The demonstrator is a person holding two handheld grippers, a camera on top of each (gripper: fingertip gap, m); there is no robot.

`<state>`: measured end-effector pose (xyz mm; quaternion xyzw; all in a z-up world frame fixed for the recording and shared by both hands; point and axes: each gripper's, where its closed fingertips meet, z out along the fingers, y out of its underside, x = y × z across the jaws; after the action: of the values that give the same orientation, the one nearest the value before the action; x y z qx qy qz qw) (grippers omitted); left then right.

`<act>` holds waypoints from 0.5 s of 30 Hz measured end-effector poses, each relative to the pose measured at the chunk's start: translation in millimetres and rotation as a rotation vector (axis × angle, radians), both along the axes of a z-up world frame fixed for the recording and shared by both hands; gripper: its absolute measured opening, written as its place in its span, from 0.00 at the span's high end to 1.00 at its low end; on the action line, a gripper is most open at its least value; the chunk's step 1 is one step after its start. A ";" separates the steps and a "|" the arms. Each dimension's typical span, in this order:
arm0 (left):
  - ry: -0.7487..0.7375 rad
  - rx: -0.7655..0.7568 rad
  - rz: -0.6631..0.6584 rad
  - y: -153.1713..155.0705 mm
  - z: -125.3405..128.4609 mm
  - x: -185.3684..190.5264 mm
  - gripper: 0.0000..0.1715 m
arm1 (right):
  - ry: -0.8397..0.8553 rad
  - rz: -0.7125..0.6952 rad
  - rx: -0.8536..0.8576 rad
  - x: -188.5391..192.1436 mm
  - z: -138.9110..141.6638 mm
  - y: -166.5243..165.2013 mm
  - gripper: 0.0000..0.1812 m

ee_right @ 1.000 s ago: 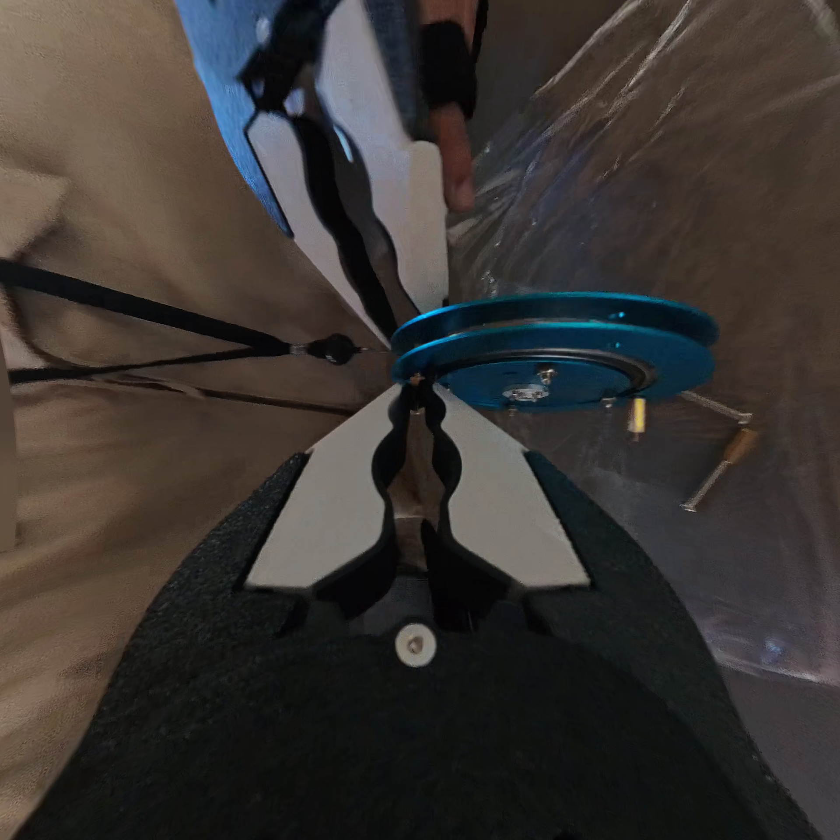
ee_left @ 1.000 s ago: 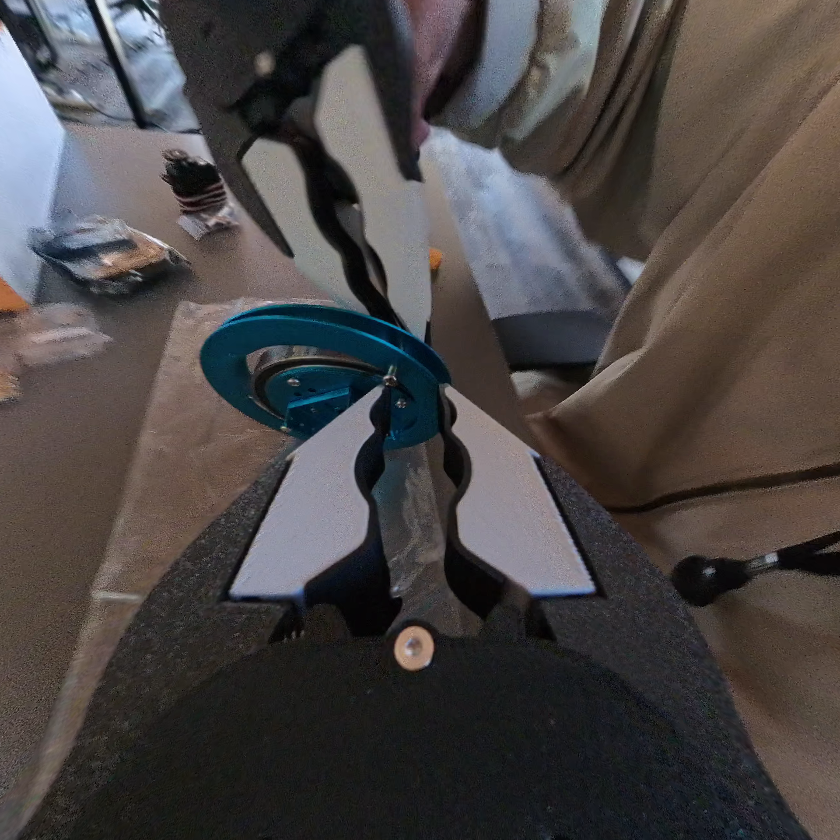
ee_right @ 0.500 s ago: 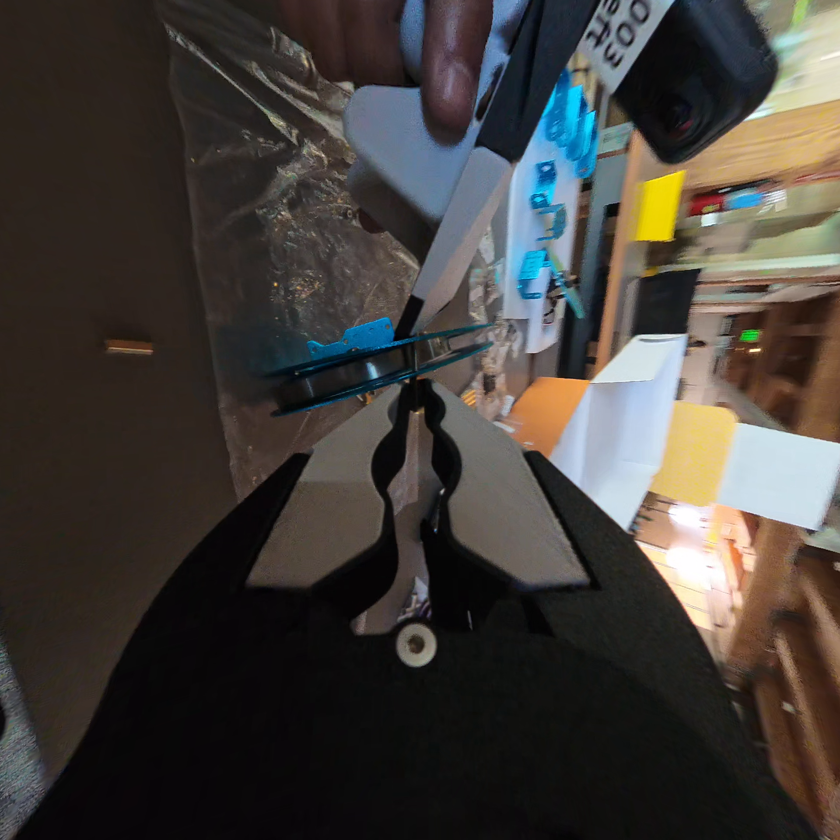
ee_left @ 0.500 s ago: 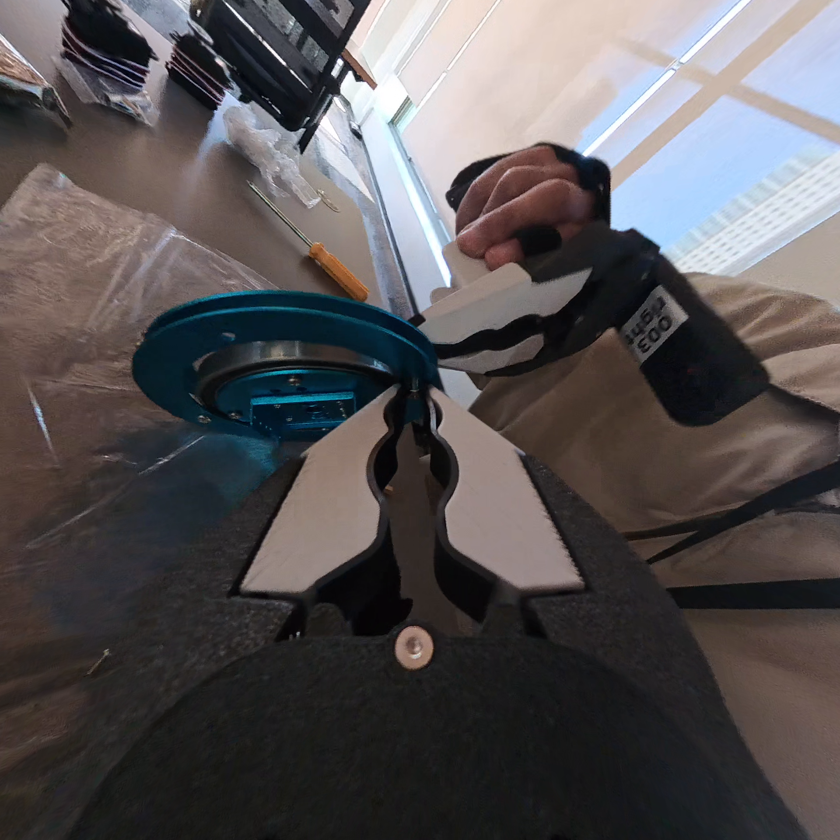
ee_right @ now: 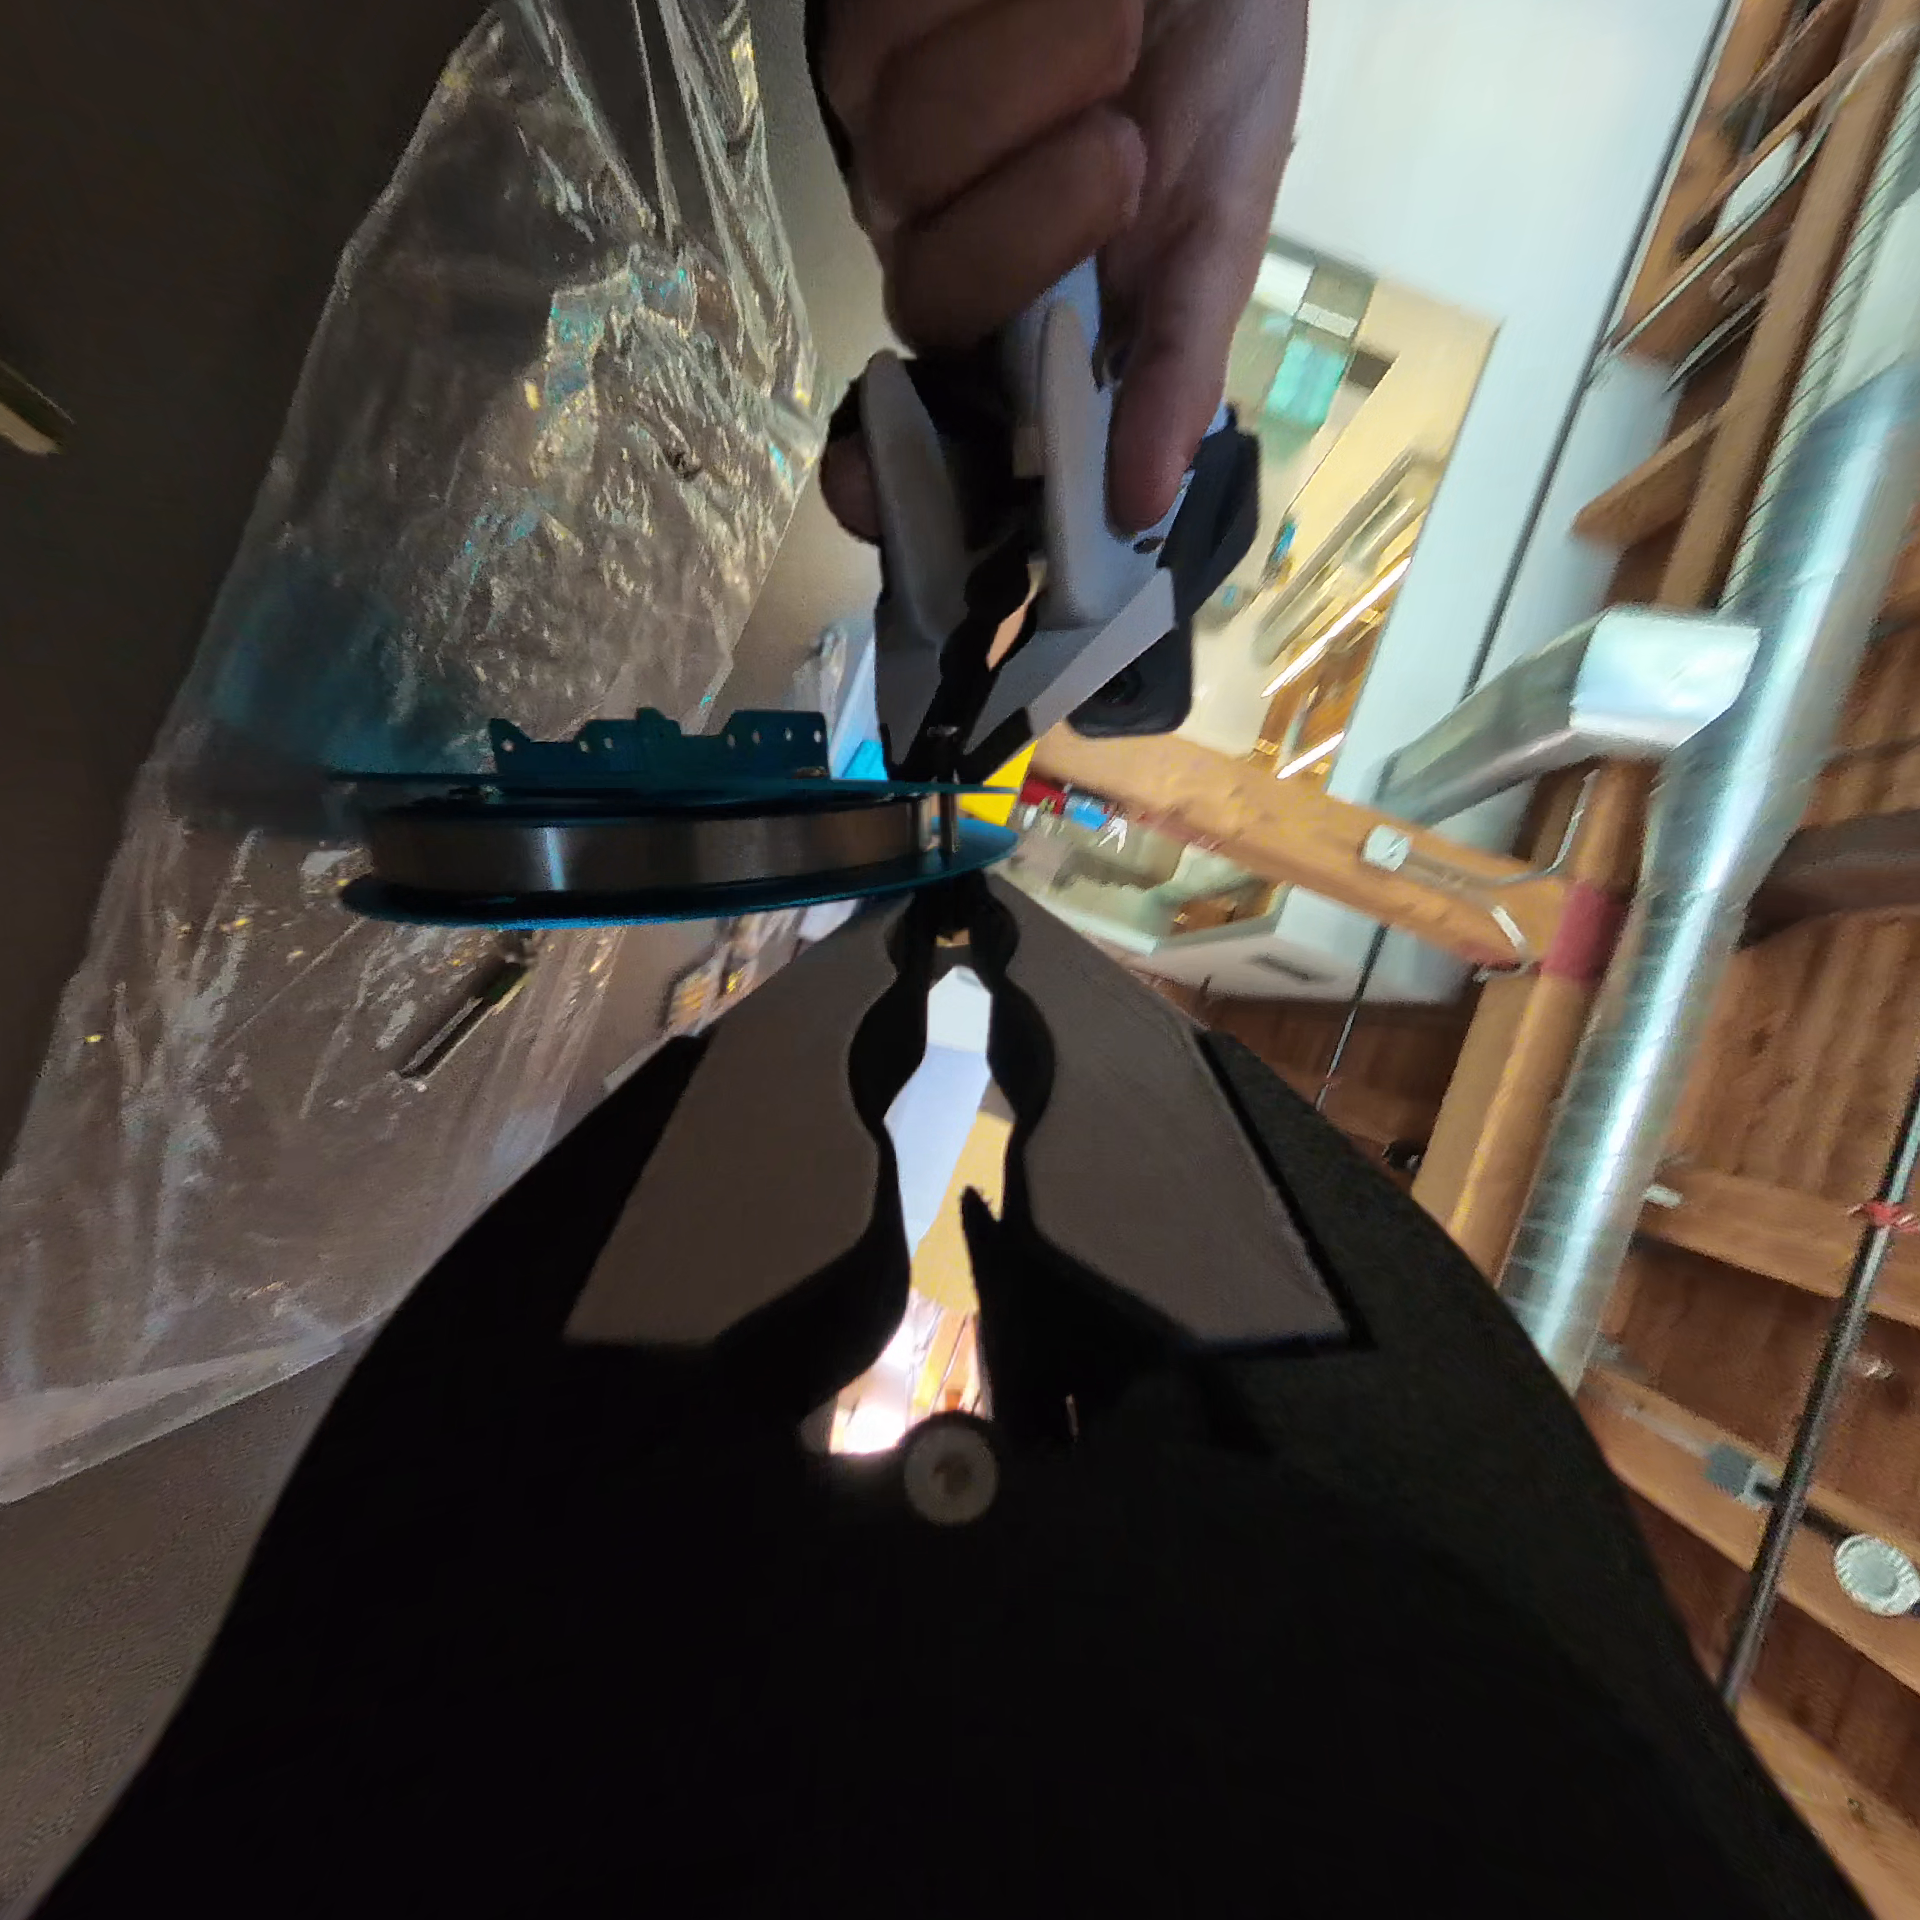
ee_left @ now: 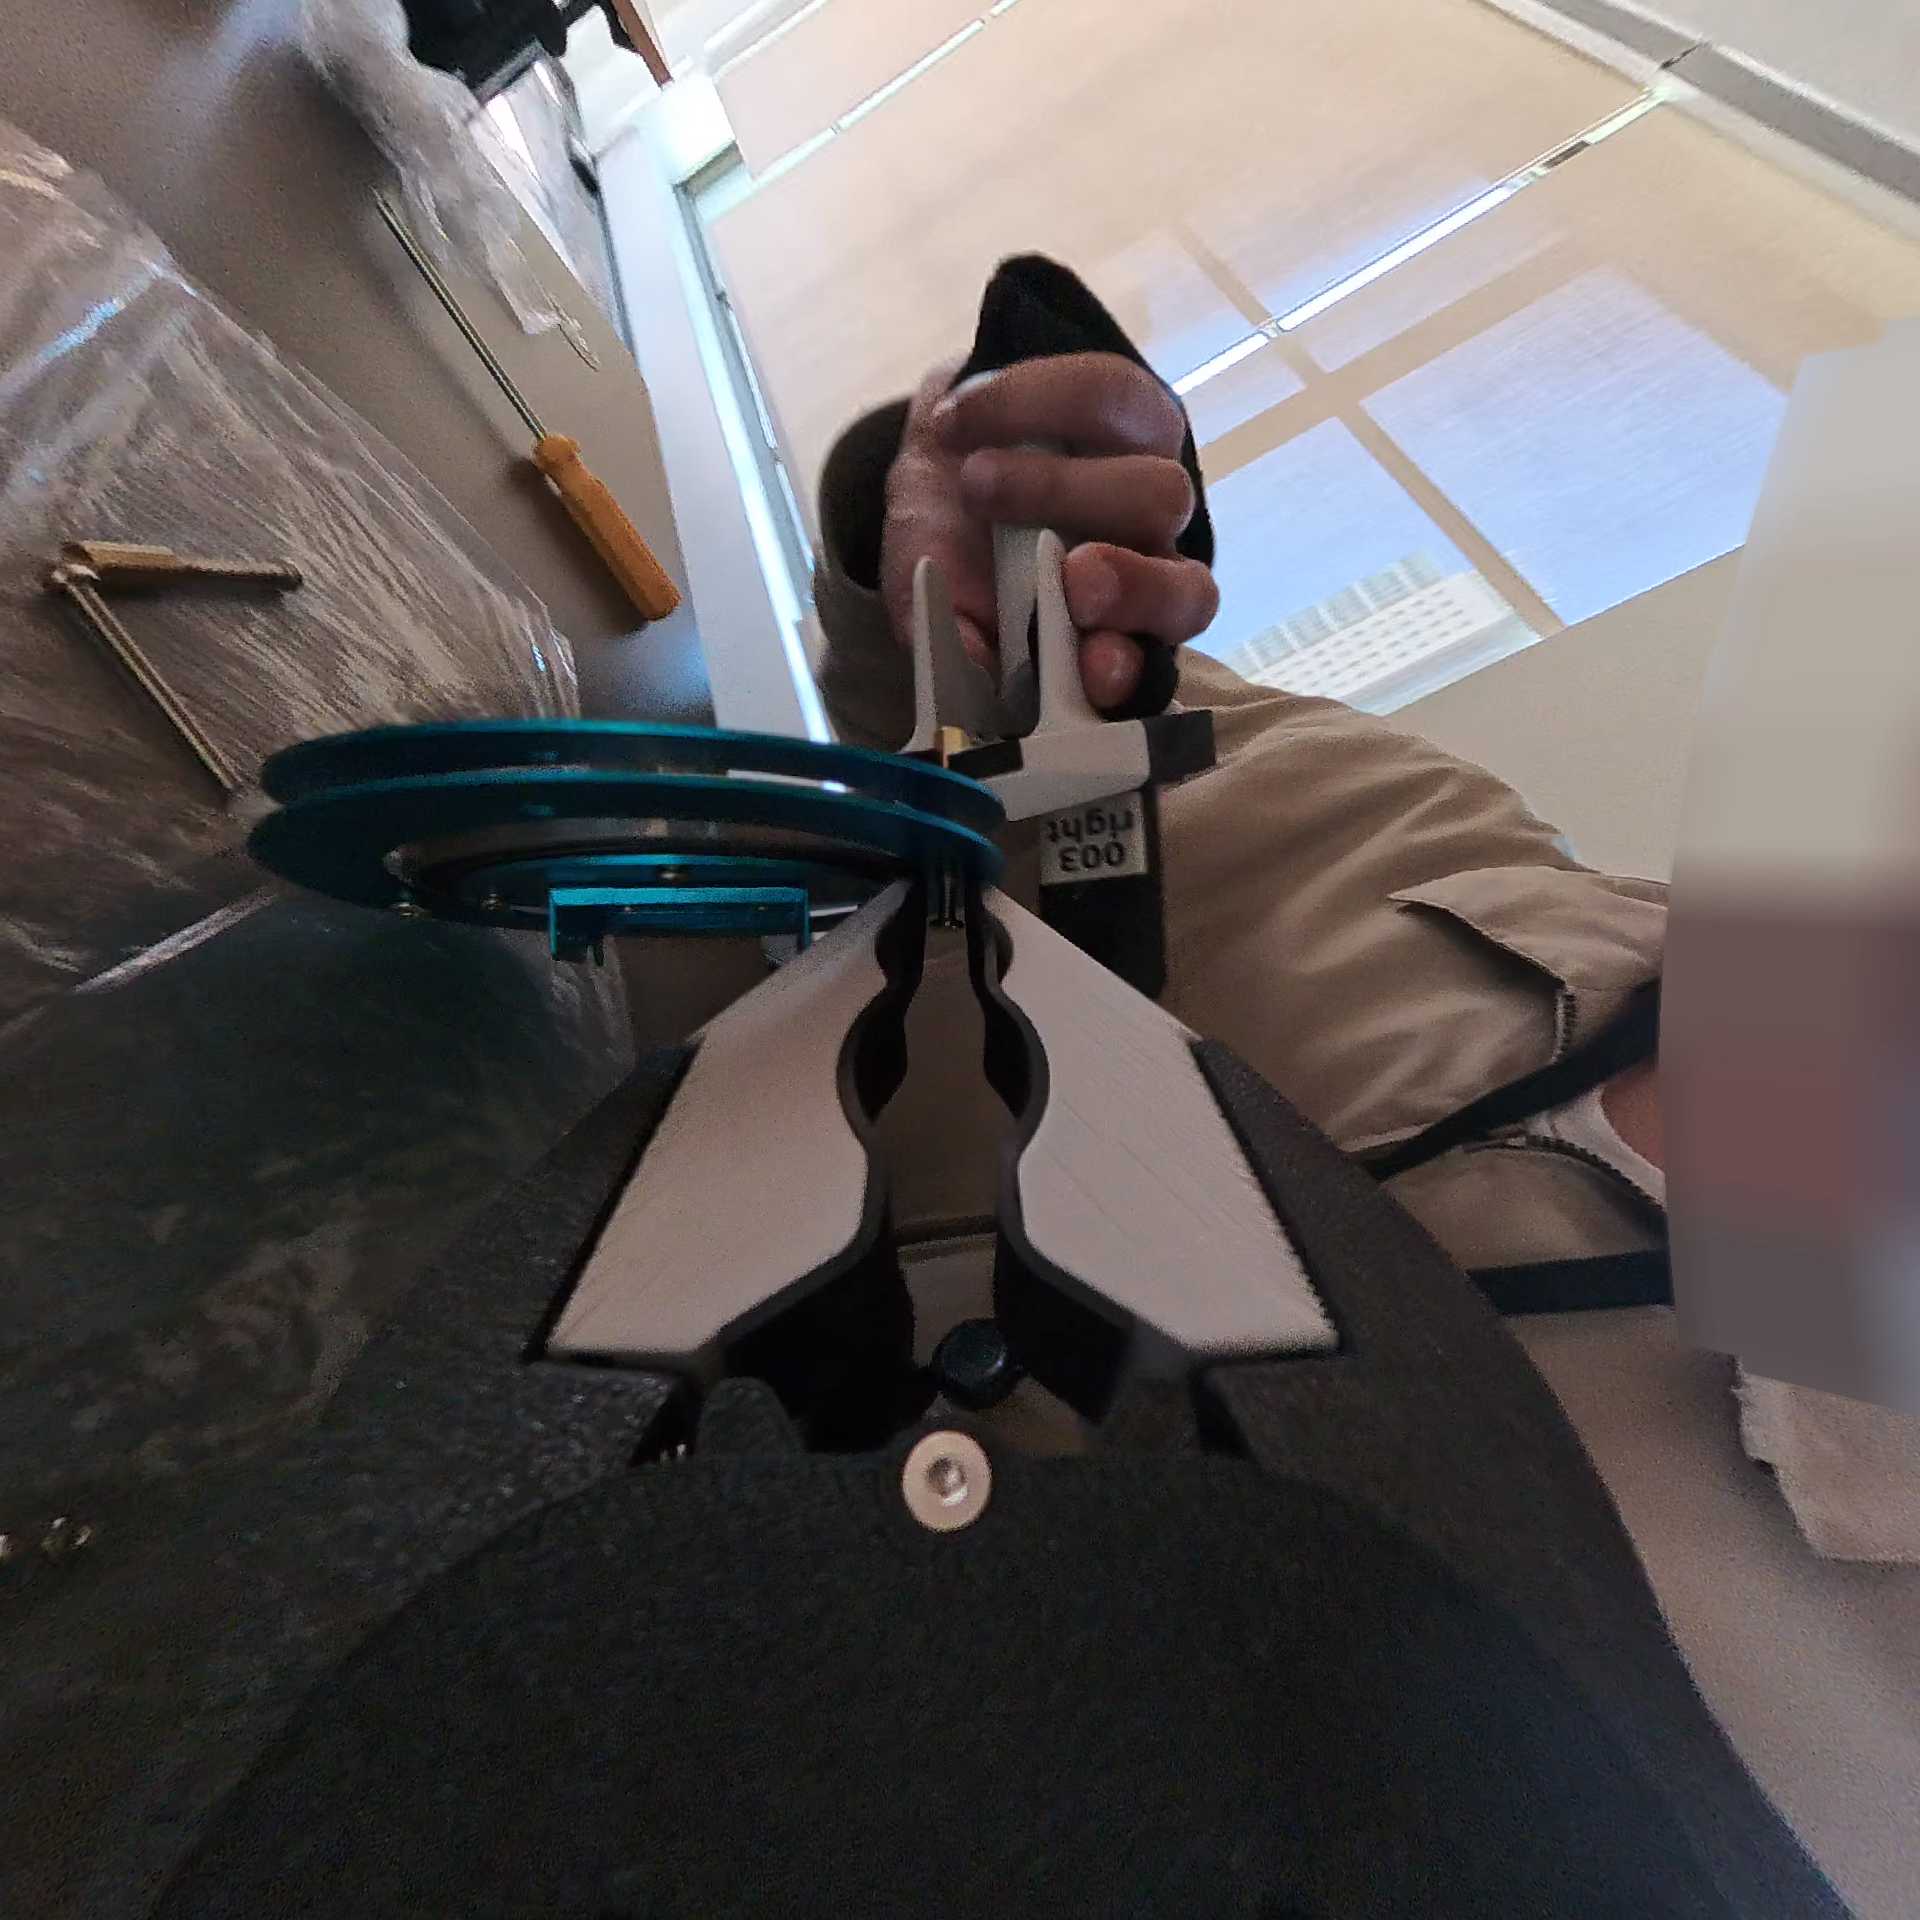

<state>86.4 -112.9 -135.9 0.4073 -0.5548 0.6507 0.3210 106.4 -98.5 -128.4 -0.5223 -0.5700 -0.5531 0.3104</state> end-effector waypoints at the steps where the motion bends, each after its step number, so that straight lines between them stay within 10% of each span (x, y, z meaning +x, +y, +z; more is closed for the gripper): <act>1: 0.009 -0.017 -0.014 1.4 1.9 -1.5 0.98 | -0.009 0.036 0.012 -1.7 1.2 2.0 0.98; 8: -0.207 0.364 -0.065 35.2 5.7 -11.4 1.00 | 0.059 0.191 0.091 -11.6 13.4 40.3 0.98; 15: -0.408 0.869 -0.034 79.2 -4.3 1.5 1.00 | 0.314 0.011 -0.058 0.3 0.4 80.0 0.98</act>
<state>87.8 -33.7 -140.3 0.3587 -0.8336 0.4198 0.0164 106.7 -18.5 -128.1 -0.6081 -0.5329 -0.4462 0.3835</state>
